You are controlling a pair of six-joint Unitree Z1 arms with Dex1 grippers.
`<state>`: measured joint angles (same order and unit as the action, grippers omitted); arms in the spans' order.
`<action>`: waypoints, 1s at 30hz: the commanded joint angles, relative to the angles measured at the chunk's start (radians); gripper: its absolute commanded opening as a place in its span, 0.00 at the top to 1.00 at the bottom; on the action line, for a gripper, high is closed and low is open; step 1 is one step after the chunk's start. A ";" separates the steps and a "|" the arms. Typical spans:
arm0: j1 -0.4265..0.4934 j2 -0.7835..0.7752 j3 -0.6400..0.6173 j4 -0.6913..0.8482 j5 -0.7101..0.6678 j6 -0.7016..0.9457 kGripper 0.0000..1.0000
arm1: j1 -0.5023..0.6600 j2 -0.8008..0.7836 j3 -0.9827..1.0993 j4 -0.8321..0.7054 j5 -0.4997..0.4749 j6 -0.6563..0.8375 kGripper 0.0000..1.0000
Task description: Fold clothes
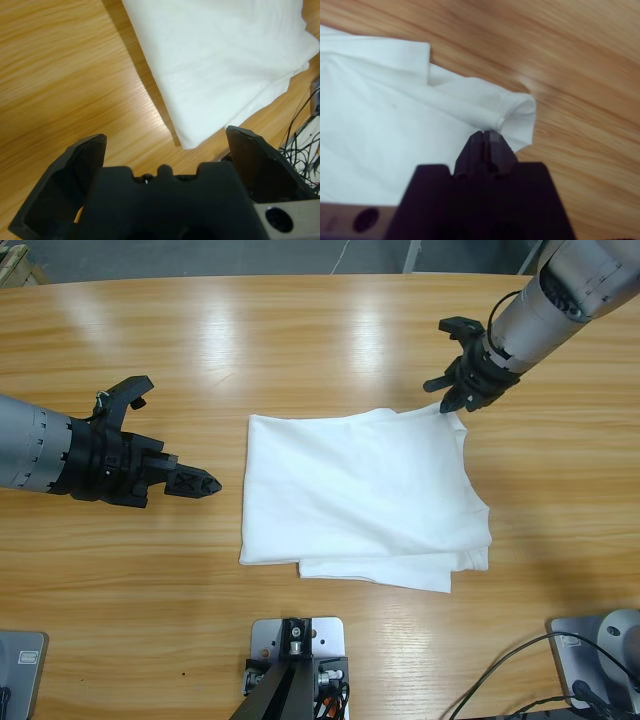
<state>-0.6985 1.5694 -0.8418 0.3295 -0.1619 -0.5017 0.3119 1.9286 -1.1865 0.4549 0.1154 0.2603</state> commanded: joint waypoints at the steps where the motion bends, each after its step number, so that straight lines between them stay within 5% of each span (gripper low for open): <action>1: 0.011 0.012 0.018 -0.008 -0.019 -0.007 0.05 | -0.017 0.066 0.021 -0.013 0.026 0.031 1.00; 2: 0.011 0.013 0.019 -0.008 -0.020 -0.006 0.05 | -0.017 0.065 0.022 -0.013 0.020 0.035 0.91; 4: 0.011 0.014 0.021 -0.009 -0.021 -0.005 0.05 | -0.017 0.059 0.022 -0.012 -0.002 0.041 0.46; 5: 0.011 0.015 0.023 -0.009 -0.021 -0.005 0.05 | -0.017 0.055 0.022 -0.012 -0.015 0.043 0.32; 11: 0.011 0.023 0.023 -0.009 -0.021 -0.002 0.05 | -0.013 0.032 0.014 -0.007 -0.065 0.043 0.17; 17: 0.011 0.023 0.026 -0.009 -0.022 -0.001 0.05 | -0.013 0.056 0.008 -0.010 0.005 0.045 0.19; 20: 0.011 0.023 0.032 -0.009 -0.021 -0.001 0.05 | -0.013 0.071 0.003 -0.010 0.019 0.045 0.40; 22: 0.011 0.023 0.032 -0.009 -0.021 -0.001 0.05 | -0.013 0.076 0.002 -0.010 0.034 0.038 0.63; 30: 0.011 0.023 0.037 -0.010 -0.021 -0.003 0.05 | -0.013 0.081 0.002 -0.021 0.033 0.015 1.00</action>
<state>-0.6985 1.5695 -0.8413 0.3295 -0.1683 -0.5017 0.3114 1.9607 -1.1869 0.4499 0.1379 0.2941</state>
